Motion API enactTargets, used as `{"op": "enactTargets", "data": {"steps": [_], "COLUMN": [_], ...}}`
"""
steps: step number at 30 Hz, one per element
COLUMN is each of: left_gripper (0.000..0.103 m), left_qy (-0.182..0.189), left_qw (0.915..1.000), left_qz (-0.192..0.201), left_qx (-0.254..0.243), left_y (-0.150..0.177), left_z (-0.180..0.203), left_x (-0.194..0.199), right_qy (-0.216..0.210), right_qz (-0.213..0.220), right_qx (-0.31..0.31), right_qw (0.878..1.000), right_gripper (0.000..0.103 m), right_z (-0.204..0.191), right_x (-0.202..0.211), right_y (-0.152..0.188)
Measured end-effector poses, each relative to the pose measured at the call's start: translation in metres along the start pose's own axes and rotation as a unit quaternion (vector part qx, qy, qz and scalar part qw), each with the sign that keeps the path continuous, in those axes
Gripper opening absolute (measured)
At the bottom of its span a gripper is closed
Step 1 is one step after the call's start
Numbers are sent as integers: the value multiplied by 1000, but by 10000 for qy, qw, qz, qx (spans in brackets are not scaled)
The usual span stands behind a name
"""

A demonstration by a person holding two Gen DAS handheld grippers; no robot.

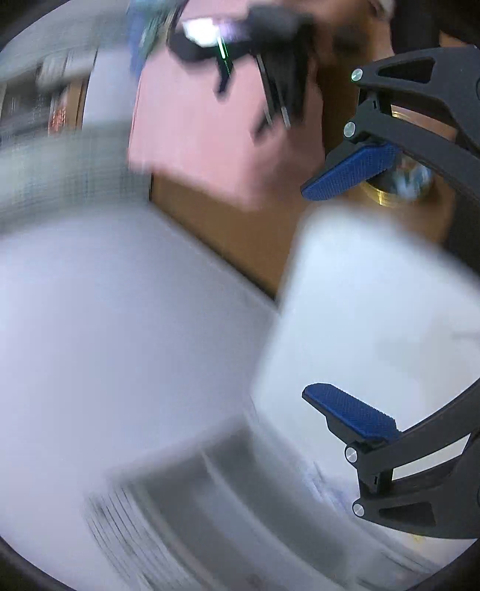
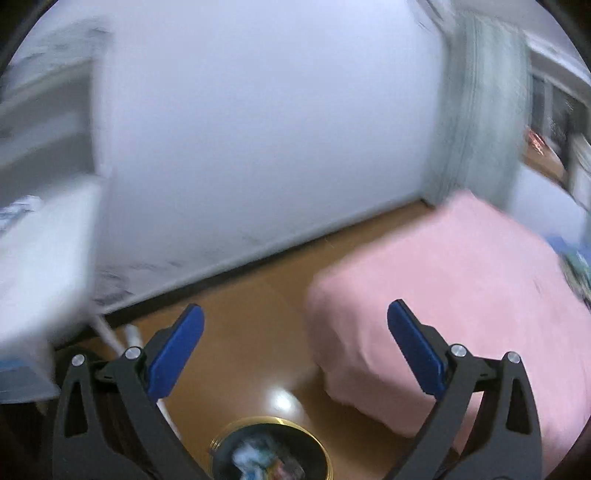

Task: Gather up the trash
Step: 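Grasp the yellow toy with the left tool while the right grasps the crumpled paper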

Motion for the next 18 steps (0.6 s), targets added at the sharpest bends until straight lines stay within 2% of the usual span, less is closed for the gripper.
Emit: {"op": "enactTargets", "data": {"steps": [1,4,6,9,13,16,18], "left_gripper": [96,96,96,96,96,96,96], "left_qy": [-340,-933,-1415,-1720,-1755,-1617,-1455], "left_qw": [9990,9912,9796,9659,9552,9511,9515], "left_qz": [-117,-443,-740,-1051,-1435,-1725,-1782], "left_qx": [250,824,1220,1628,1903,1986,2043], "left_y": [13,49,81,120,157,180,188], "left_z": [-36,-114,-175,-250,-326,-357,-370], "left_x": [6,20,30,38,26,16,14], "right_qy": [-125,-561,-875,-1275,-1649,-1859,-1932], "right_qz": [130,359,411,431,463,488,483], "right_qx": [162,640,833,999,1094,1148,1214], "right_qw": [9997,9957,9918,9859,9791,9746,9724], "right_gripper": [96,96,96,96,96,96,96], "right_z": [-16,-72,-109,-158,-215,-246,-266], "right_x": [6,20,24,30,38,43,44], "right_y": [-10,-34,-45,-58,-75,-86,-91]}}
Point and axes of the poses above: each gripper's, at about its wrist camera, not at the fingertips, and x roughly against the way its jaws point, z to its right, y to its underside, the point moved 5 cm from there along -x, roughly the way its jaws point, and after that the axes turned 6 degrees about y, right-handed, at the moved point
